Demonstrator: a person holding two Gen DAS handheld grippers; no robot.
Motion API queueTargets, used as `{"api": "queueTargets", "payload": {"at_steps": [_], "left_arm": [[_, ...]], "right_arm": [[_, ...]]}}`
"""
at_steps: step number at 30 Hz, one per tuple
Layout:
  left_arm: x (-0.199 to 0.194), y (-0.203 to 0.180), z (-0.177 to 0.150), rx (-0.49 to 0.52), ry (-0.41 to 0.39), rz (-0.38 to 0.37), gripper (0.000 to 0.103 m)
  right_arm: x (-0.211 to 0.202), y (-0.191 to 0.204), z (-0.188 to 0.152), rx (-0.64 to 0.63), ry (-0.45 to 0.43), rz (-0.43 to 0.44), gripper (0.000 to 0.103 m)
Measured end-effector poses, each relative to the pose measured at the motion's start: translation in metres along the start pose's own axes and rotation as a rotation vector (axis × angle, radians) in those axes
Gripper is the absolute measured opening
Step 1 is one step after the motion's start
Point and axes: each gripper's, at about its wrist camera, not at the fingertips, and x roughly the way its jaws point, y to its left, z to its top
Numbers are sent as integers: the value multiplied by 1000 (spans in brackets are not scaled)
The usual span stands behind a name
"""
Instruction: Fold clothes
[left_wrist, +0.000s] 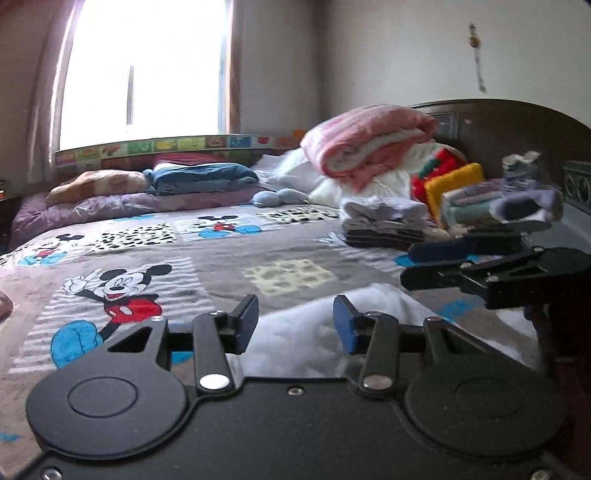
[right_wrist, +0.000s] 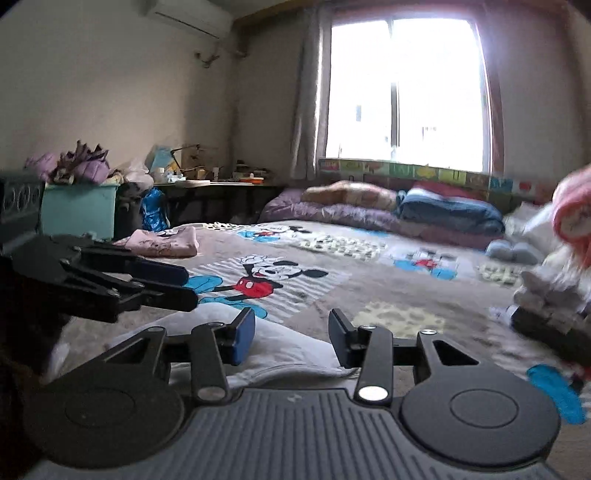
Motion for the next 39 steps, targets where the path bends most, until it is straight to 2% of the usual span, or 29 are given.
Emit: {"api": "queueTargets", "payload": {"at_steps": [3,5,7,11,16,20,23,24,26,28,32,34,35,36,37,39], "left_arm": [[18,8,-6,-54,8,0,42],[28,10,-11,-78,43,-16,42],[35,3,-17,-36,99,-15,42],[41,-14,-28,67,171,18,42],[49,-32,-43,179,189,97,42],[51,-26,-44,162,191,96,42],[46,-29,-45,188,173,104,42],[40,-27,-42,168,164,93,42],[24,-18,-31,80,151,55,42],[6,-9,-22,-19,130,26,42],[-17,22,-26,-320,97,41,42],[-18,37,-35,-463,105,61,42],[-14,41,-42,-507,135,67,42],[-8,39,-50,-506,179,74,43],[-2,34,-58,-487,212,84,50],[2,34,-64,-520,221,88,55]], "right_arm": [[19,-19,-14,80,41,18,44],[28,-25,-28,114,83,35,45],[32,-27,-41,132,119,52,45],[33,-15,-50,37,156,54,45],[41,-9,-54,2,168,44,46],[40,-10,-53,9,174,46,46],[36,-9,-50,17,169,38,47],[32,-9,-48,29,163,37,47],[21,-14,-43,98,146,38,52],[7,-20,-41,173,125,28,52],[-11,-31,-44,329,93,-3,53],[-2,-35,-55,399,164,-1,54],[3,-38,-61,433,205,0,55],[6,-42,-67,482,215,10,56],[7,-48,-75,536,213,24,56],[9,-56,-83,608,214,46,56]]}}
